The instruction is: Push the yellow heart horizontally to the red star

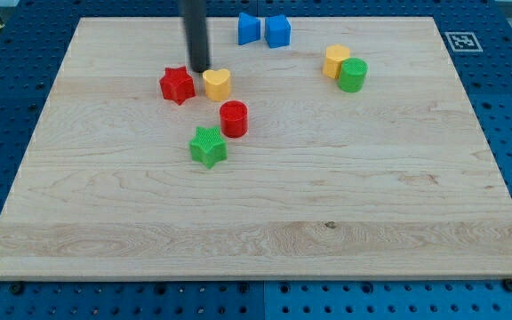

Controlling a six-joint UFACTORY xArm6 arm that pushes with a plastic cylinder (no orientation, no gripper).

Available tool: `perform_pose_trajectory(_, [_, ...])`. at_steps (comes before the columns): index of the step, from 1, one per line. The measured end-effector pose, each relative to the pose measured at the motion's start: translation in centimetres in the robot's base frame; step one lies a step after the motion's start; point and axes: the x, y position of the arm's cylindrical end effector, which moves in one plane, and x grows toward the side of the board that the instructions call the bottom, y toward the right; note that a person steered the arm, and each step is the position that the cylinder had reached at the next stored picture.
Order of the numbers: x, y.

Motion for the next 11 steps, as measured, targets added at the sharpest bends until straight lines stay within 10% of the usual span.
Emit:
perform_pose_trajectory(8, [9.1,17.5])
perform_pose_trajectory(11, [8.5,14.3])
